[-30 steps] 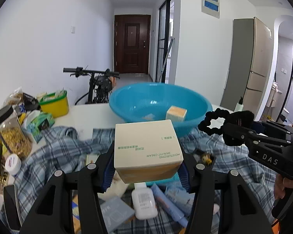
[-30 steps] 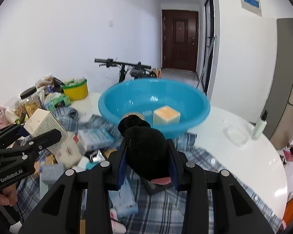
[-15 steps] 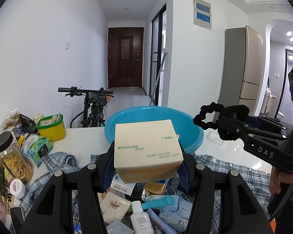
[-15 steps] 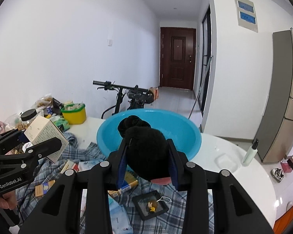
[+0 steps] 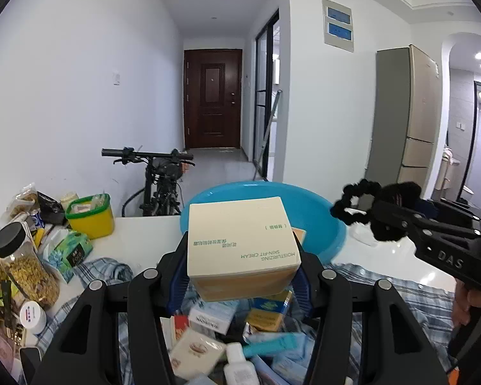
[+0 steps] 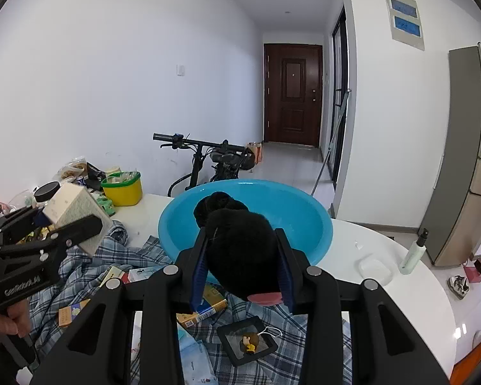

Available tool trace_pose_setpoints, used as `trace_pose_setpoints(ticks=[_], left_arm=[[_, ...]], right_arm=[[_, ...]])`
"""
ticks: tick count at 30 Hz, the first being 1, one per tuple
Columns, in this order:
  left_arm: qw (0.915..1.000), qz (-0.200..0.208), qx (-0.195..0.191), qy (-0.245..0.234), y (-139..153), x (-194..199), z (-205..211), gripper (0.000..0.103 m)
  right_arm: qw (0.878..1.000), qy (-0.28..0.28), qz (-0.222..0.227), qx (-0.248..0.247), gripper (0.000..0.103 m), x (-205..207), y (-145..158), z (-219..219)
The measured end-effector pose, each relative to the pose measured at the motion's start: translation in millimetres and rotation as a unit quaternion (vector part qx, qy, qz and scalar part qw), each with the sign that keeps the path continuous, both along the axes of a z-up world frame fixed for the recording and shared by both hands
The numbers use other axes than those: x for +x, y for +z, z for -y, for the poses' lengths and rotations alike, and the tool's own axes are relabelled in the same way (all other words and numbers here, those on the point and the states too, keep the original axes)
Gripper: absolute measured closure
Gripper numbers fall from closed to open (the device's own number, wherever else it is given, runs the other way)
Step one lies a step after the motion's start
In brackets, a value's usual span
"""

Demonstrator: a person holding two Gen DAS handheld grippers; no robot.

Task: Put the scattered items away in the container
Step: 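Lower the cream box and the scrunchie into the turquoise basin with both tools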

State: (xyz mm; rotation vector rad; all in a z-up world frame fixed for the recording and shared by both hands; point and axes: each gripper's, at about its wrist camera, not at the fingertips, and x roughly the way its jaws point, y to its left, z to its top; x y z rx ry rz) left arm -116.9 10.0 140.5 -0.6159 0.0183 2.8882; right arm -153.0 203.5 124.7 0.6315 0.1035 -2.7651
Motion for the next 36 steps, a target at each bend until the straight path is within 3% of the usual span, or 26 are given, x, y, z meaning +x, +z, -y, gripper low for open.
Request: trace_pose_setpoints(ticks=[15, 23, 30, 34, 36], left_arm=[[0.9998, -0.022, -0.002, 0.003, -7.6, -108.2, -9.3, 0.047], [1.0000, 0.005, 0.007, -0.003, -15.6, -169.6, -7.8, 0.047], [1.0000, 0.008, 0.003, 0.000, -18.5, -195.5, -6.0, 0.047], [0.9995, 0.030, 0.009, -0.006, -18.8, -209.6, -5.7, 0.047], [0.9978, 0.062, 0.011, -0.020, -20.7, -223.5, -8.5, 0.047]], right_arm=[[1.000, -0.020, 0.001, -0.006, 0.067, -87.0, 5.3, 10.4], [1.000, -0.030, 0.008, -0.004, 0.067, -134.2, -3.4, 10.7], [0.999, -0.028, 0.022, 0.007, 0.067, -164.0, -12.0, 9.1], [0.999, -0.030, 0.024, 0.005, 0.067, -174.1, -10.6, 5.9], [0.999, -0.026, 0.033, 0.009, 0.067, -180.4, -10.2, 4.8]])
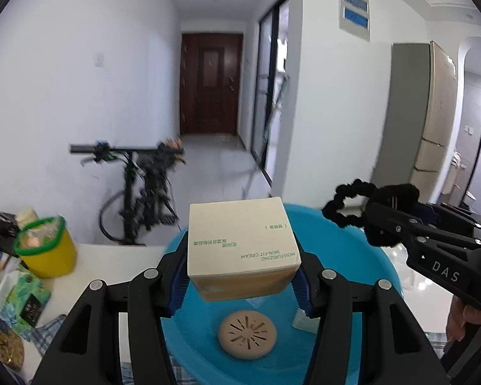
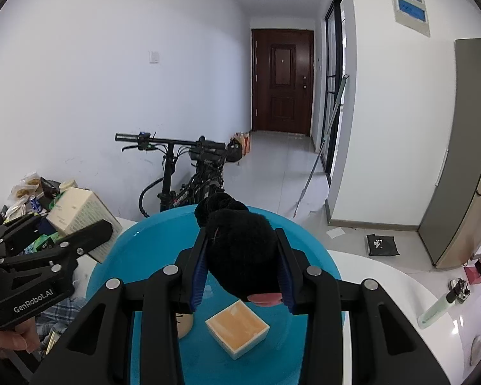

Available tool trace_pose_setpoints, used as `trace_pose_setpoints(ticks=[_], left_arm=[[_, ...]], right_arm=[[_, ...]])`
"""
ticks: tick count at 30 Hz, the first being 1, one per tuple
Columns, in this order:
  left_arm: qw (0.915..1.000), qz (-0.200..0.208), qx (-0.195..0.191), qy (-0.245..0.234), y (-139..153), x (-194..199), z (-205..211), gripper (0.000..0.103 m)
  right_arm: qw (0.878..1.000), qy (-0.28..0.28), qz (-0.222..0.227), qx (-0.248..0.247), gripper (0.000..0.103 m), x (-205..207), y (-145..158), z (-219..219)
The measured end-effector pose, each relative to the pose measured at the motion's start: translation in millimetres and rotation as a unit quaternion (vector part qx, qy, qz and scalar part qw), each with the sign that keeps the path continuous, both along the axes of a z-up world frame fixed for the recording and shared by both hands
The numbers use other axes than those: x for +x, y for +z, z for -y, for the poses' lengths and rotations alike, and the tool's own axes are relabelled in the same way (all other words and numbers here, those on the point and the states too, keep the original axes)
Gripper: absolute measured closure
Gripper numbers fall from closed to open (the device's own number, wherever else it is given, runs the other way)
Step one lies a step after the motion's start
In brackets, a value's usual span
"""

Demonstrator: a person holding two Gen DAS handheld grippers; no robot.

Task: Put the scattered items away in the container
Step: 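Lower the cream box and the scrunchie into the turquoise basin with both tools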

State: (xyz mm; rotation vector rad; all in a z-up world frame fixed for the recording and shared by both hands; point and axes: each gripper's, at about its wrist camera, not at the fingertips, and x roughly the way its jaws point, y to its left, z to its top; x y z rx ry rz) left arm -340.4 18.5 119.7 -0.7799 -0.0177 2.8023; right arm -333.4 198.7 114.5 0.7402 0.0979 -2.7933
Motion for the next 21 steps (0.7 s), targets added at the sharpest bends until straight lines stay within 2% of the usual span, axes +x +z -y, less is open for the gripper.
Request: trace_pose_setpoints(ticks=[4, 8, 12, 21], left_arm=[[0.9969, 0.070, -0.036, -0.006, -8.2, -28.9, -13.0, 0.047], [0.9915, 0.124, -0.036, -0.012, -15.0, -51.1, -21.1, 0.047], [0.9842, 0.175, -0.020, -0.011, -22.5, -68.9, -24.2, 0.047], [0.9800, 0.199, -0.014, -0.008, -35.5, -84.6, -24.4, 0.047]], right_arm=[[0.999, 0.011, 0.043, 0.001, 0.067, -18.4, -2.5, -3.0], [0.997, 0.013, 0.075, 0.007, 0.067, -34.6, -4.0, -8.4], [0.993, 0.017, 0.113, 0.008, 0.067, -48.5, -8.5, -11.8], [0.991, 0.018, 0.131, 0.010, 0.067, -63.8, -18.1, -10.2]])
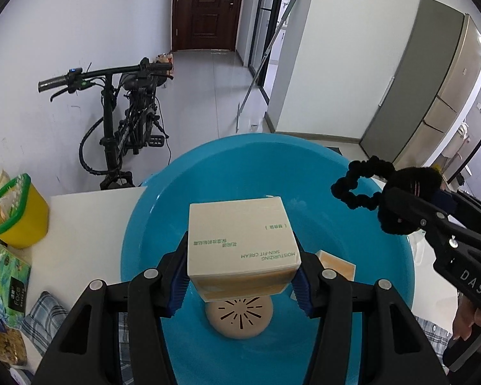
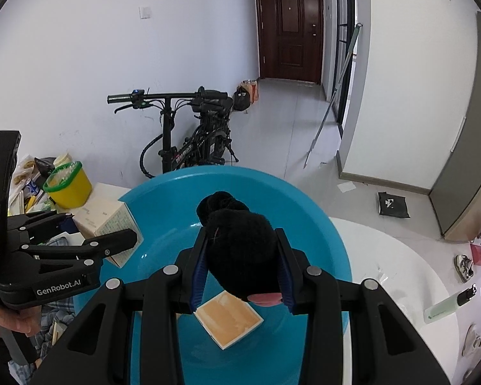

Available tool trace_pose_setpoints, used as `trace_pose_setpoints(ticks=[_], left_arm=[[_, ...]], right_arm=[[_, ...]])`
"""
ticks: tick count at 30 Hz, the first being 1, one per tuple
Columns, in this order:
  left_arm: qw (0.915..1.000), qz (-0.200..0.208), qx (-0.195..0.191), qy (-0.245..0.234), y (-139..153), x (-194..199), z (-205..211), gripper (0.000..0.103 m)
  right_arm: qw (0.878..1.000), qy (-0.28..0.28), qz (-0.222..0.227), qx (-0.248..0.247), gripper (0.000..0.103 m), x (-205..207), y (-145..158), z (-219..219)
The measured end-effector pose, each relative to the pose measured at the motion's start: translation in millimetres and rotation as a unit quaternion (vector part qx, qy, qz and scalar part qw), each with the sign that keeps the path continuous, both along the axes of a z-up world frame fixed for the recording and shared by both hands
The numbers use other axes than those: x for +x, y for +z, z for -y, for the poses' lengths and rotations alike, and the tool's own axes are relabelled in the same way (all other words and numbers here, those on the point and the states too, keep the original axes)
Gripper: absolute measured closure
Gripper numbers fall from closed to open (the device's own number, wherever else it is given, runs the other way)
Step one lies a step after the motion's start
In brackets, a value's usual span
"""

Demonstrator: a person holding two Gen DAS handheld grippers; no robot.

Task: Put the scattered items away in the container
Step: 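Lower the cream box and the scrunchie into the turquoise basin with both tools, then open both tools to release the cream box and scrunchie in the basin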

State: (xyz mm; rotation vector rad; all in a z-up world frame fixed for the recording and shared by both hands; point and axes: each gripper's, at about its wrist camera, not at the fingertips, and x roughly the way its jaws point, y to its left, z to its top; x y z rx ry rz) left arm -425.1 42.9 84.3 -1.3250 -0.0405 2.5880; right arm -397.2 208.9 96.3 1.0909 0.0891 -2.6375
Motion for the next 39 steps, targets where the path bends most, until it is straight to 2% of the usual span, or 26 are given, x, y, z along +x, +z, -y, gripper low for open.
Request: trace_pose_setpoints(ticks=[6, 18, 28, 30, 32, 33, 39], left_arm=[[0.9995, 0.029, 0.001, 0.014, -21.5, -9.7, 3.8, 0.047], [0.9951, 0.098, -0.007, -0.010, -74.3, -23.2, -19.5, 0.047], [0.9926, 0.120, -0.019, 0.002, -85.5, -27.7, -20.6, 0.047], [0.9922, 0.123, -0.023, 0.002, -86.6, -28.1, -20.4, 0.045], [0.9920, 0.124, -0.026, 0.001, -86.9, -29.6, -19.8, 0.030], [0.9922, 0.122, -0.024, 0.000, -86.5, -29.3, -20.2, 0.027], [0.9943, 0.104, -0.023, -0.004, -80.5, -28.1, -19.6, 0.025]], right_arm=[[1.000, 0.000, 0.010, -0.001, 0.067, -2.2, -10.4, -1.3], [1.000, 0.001, 0.030, 0.004, 0.067, -7.4, -29.8, -3.2], [1.000, -0.002, 0.030, 0.000, 0.067, -9.0, -34.3, -8.8], [1.000, -0.002, 0.031, 0.000, 0.067, -9.2, -34.5, -9.6], [0.999, -0.003, 0.032, 0.001, 0.067, -10.4, -35.5, -9.7], [0.999, -0.003, 0.032, 0.001, 0.067, -11.0, -36.1, -9.6], [0.999, -0.005, 0.038, 0.009, 0.067, -16.9, -41.8, -6.3]])
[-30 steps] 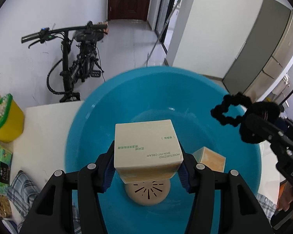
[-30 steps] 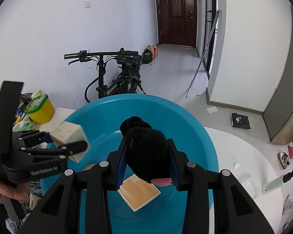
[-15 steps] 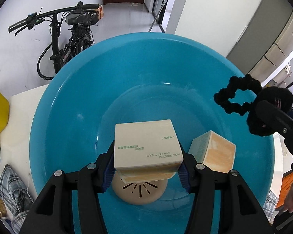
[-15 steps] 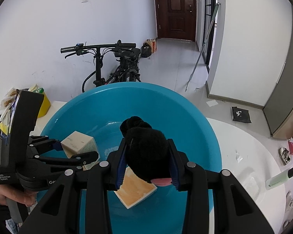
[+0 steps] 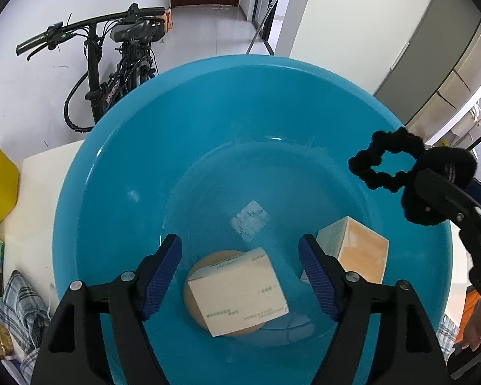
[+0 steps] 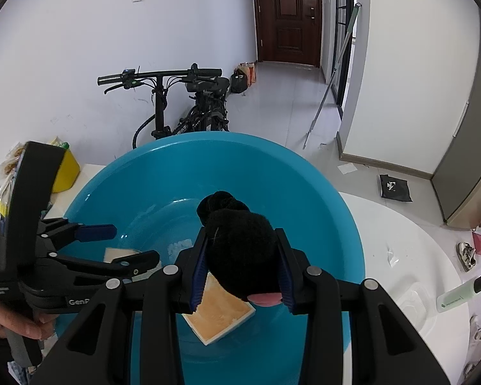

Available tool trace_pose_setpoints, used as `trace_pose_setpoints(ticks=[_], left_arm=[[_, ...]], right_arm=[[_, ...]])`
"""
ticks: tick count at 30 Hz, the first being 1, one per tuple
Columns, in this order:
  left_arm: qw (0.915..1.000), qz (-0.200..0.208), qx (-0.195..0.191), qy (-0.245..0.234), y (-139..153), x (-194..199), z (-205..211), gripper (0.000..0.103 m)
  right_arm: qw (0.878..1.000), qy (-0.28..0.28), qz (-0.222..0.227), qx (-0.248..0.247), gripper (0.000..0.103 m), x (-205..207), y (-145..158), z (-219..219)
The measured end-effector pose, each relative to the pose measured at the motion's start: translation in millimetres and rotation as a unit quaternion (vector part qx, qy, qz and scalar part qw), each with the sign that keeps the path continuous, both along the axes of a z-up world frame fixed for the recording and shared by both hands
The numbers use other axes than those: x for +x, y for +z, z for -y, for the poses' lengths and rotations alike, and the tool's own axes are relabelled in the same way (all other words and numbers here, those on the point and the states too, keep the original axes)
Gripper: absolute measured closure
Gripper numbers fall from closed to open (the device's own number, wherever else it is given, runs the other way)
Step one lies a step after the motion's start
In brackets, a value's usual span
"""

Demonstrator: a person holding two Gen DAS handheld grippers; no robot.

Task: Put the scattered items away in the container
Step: 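Open both tools to release the cream box and scrunchie in the basin, then withdraw both open tools from the basin back over the pile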

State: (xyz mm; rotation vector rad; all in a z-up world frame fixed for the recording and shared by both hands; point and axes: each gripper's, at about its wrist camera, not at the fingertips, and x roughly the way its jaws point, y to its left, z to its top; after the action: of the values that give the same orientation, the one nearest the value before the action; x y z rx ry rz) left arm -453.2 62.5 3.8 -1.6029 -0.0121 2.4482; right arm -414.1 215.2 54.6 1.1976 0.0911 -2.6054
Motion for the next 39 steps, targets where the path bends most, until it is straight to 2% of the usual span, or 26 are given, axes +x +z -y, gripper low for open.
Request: trace_pose_setpoints(ticks=[10, 14, 18, 24, 31, 35, 39], left_arm=[[0.9999, -0.003, 0.012, 0.001, 5.2, -0.3, 6.1, 0.025], [0.9997, -0.005, 0.022, 0.007, 7.3, 0.6, 9.5, 0.025], [0.9999, 0.001, 0.010, 0.011, 5.2, 1.3, 12.1, 0.025], [0.9995, 0.002, 0.025, 0.021, 6.7, 8.5, 19.7, 0.025], [0.9981, -0.038, 0.045, 0.020, 29.8, 33.0, 27.1, 0.025], [0.9937, -0.086, 0.070, 0.016, 56.0, 55.4, 29.8, 0.025], [0.9889, -0.134, 0.062, 0.014, 80.4, 77.2, 32.3, 0.025]], right_arm=[[0.999, -0.004, 0.023, 0.031, 0.062, -8.6, -21.9, 1.9], [0.999, -0.005, 0.021, 0.027, 0.046, -6.8, -19.4, 0.5], [1.000, -0.005, 0.010, 0.023, 0.038, -3.2, -11.7, 0.9], [1.000, -0.002, 0.008, 0.025, 0.038, 2.3, -8.9, 1.4], [1.000, -0.008, -0.003, 0.021, 0.038, 15.0, -4.5, -4.6], [1.000, -0.014, -0.018, 0.014, 0.038, 27.3, 6.4, -8.0], [0.999, -0.011, -0.038, 0.019, 0.038, 44.8, 20.1, -6.6]])
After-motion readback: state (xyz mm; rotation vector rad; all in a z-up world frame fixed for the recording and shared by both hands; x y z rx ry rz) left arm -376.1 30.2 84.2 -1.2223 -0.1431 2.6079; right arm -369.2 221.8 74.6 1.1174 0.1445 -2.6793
